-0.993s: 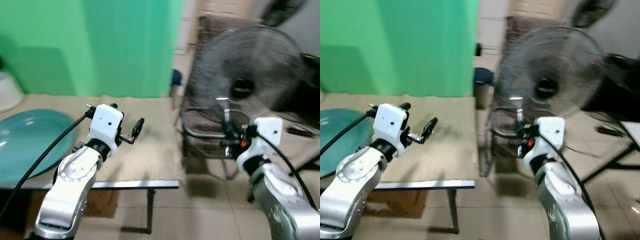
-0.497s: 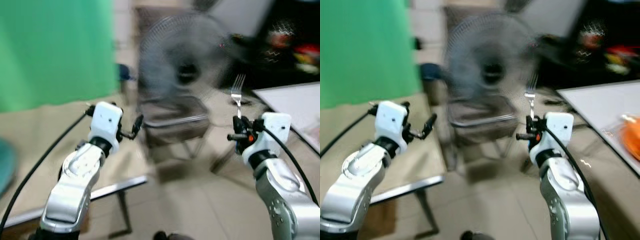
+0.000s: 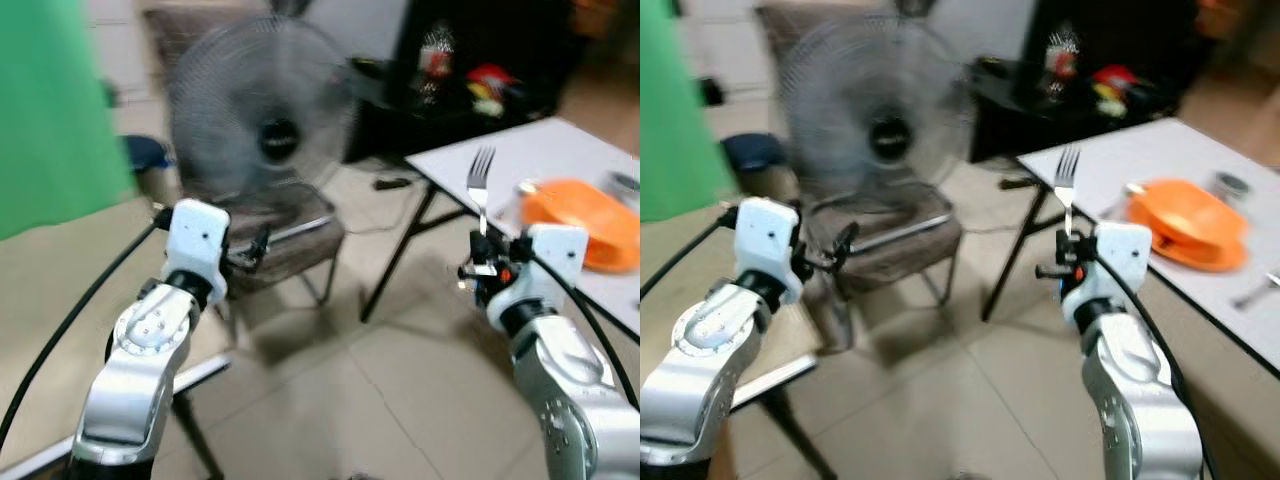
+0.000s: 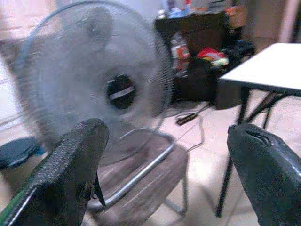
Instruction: Setting the table
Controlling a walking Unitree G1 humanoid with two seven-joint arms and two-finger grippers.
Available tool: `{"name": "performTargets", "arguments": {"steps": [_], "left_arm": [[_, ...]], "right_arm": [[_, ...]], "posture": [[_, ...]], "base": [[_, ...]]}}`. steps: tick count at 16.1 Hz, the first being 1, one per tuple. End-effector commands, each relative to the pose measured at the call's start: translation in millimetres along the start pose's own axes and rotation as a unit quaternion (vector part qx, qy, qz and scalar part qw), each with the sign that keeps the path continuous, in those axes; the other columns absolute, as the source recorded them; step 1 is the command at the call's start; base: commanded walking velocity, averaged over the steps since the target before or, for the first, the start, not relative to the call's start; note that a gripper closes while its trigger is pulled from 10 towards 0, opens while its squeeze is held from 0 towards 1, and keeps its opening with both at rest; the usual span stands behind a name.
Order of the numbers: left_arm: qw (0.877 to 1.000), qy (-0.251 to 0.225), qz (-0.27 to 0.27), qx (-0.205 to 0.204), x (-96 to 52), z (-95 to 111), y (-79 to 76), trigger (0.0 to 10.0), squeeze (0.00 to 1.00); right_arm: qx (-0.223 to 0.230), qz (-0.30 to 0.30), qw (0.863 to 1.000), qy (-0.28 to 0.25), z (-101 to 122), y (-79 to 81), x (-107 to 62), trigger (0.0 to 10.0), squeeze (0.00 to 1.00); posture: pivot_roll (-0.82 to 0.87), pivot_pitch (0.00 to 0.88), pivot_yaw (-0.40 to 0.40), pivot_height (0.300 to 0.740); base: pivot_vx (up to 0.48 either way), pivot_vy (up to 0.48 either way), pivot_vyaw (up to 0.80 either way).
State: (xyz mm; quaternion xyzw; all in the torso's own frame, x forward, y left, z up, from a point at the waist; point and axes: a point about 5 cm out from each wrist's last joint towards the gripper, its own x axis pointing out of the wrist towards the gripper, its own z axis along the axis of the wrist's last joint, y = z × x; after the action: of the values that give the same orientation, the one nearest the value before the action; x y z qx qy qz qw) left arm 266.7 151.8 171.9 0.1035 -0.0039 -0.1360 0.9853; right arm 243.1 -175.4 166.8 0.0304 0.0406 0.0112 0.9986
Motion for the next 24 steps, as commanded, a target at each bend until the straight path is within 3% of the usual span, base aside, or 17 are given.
{"name": "performTargets", "arguments": {"steps": [1, 7, 11, 14, 24], "left_arm": [[1.000, -0.012, -0.018, 0.002, 2.0, 5.3, -8.4, 10.0, 0.00], [1.000, -0.015, -0.015, -0.023, 1.8, 9.6, -7.1, 10.0, 0.00], [0.998, 0.044, 0.018, -0.032, -1.3, -9.3, -2.7, 10.0, 0.00], [0.997, 0.030, 0.063, -0.023, -0.5, -8.3, 5.6, 10.0, 0.00], [0.999, 0.002, 0.030, -0.023, 1.4, 0.1, 2.7, 10.0, 0.00]], "right_arm": [[-0.007, -0.015, 1.000, -0.001, 1.6, -8.1, -1.8, 10.0, 0.00], [-0.007, -0.010, 1.000, 0.003, 1.0, -6.5, -3.1, 10.0, 0.00], [-0.013, -0.025, 1.000, 0.008, -0.4, -9.6, -5.1, 10.0, 0.00], [-0.023, -0.030, 0.999, 0.013, -2.9, -10.8, -7.3, 10.0, 0.00], [-0.023, -0.040, 0.999, 0.014, -3.0, -11.0, -5.0, 10.0, 0.00]], "posture": [[0.04, 0.000, -0.104, 0.740], [0.03, 0.000, -0.104, 0.740], [0.03, 0.000, -0.102, 0.740], [0.03, 0.000, -0.104, 0.740], [0.02, 0.000, -0.103, 0.740]], "base": [[0.000, 0.000, -0.80], [0.000, 0.000, -0.80], [0.000, 0.000, -0.80], [0.000, 0.000, -0.80], [0.053, 0.000, -0.80]]}}
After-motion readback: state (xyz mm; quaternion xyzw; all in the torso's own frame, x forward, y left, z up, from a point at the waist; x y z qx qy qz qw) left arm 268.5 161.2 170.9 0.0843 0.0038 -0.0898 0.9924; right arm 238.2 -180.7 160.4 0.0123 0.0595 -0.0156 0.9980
